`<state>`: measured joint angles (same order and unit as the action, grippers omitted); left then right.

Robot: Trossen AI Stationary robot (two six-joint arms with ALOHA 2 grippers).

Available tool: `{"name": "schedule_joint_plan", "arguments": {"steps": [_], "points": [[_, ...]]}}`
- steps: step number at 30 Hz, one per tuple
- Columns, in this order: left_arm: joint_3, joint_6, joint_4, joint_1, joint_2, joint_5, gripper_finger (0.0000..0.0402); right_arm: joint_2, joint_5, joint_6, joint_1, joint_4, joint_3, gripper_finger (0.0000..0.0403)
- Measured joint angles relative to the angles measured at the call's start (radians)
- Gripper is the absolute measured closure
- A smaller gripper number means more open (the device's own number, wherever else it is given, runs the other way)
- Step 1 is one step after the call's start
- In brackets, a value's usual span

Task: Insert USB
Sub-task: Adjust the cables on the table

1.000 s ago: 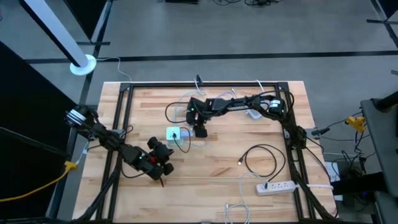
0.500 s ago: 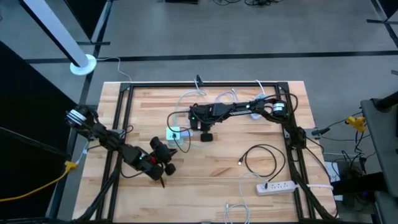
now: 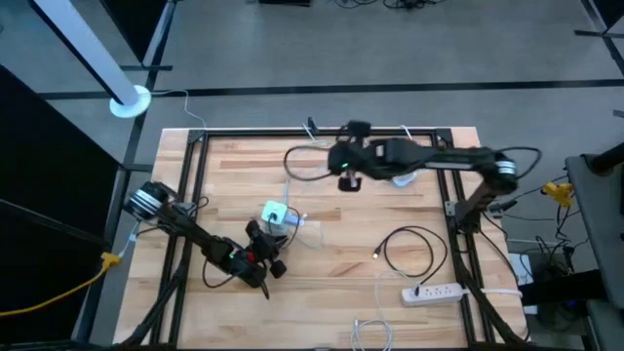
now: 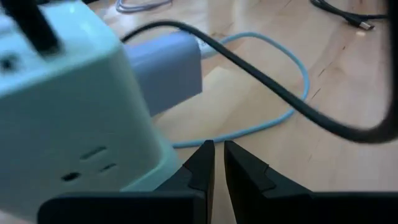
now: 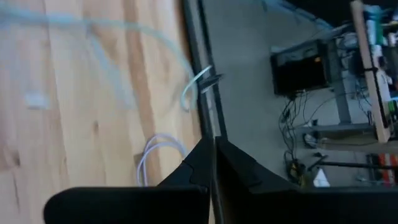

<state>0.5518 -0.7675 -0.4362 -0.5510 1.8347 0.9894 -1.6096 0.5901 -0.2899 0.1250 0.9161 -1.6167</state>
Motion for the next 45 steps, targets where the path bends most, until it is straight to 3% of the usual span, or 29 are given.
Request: {"name": "schedule_joint_plan", "arguments": {"steps": [6, 11, 16, 19, 23, 30, 35, 39, 42, 45], "points": [[0.092, 0.037, -0.016, 0.022, 0.099, 0.016, 0.0377, 0.147, -0.006, 0.05, 0.002, -0.008, 0.001, 0.0401], [0.165, 0.122, -0.007, 0.052, 0.158, 0.018, 0.0377, 0.16, -0.165, 0.049, 0.007, -0.005, 0.018, 0.04], [0.183, 0.126, 0.127, 0.065, 0.126, 0.064, 0.0377, 0.079, -0.414, -0.045, 0.015, -0.055, 0.092, 0.0399], [0.173, 0.097, 0.177, 0.064, 0.091, 0.076, 0.0377, 0.003, -0.503, -0.105, 0.022, -0.145, 0.152, 0.0391], [0.152, 0.093, 0.185, 0.064, 0.057, 0.056, 0.0377, -0.131, -0.59, -0.178, 0.034, -0.235, 0.184, 0.0361], [0.145, -0.009, 0.285, 0.054, 0.048, 0.014, 0.0377, -0.341, -0.87, -0.221, 0.051, -0.378, 0.184, 0.0296], [0.14, -0.059, 0.33, 0.05, 0.048, 0.015, 0.0377, -0.445, -0.878, -0.227, 0.054, -0.437, 0.184, 0.0266], [0.139, -0.059, 0.338, 0.056, 0.048, 0.021, 0.0377, -0.496, -0.878, -0.199, 0.055, -0.486, 0.184, 0.0264], [0.136, -0.066, 0.351, 0.062, 0.048, 0.025, 0.0377, -0.517, -0.867, -0.174, 0.057, -0.499, 0.18, 0.0285], [0.12, -0.095, 0.361, 0.066, 0.048, 0.059, 0.0377, -0.52, -0.832, -0.156, 0.057, -0.49, 0.178, 0.0336]]}}
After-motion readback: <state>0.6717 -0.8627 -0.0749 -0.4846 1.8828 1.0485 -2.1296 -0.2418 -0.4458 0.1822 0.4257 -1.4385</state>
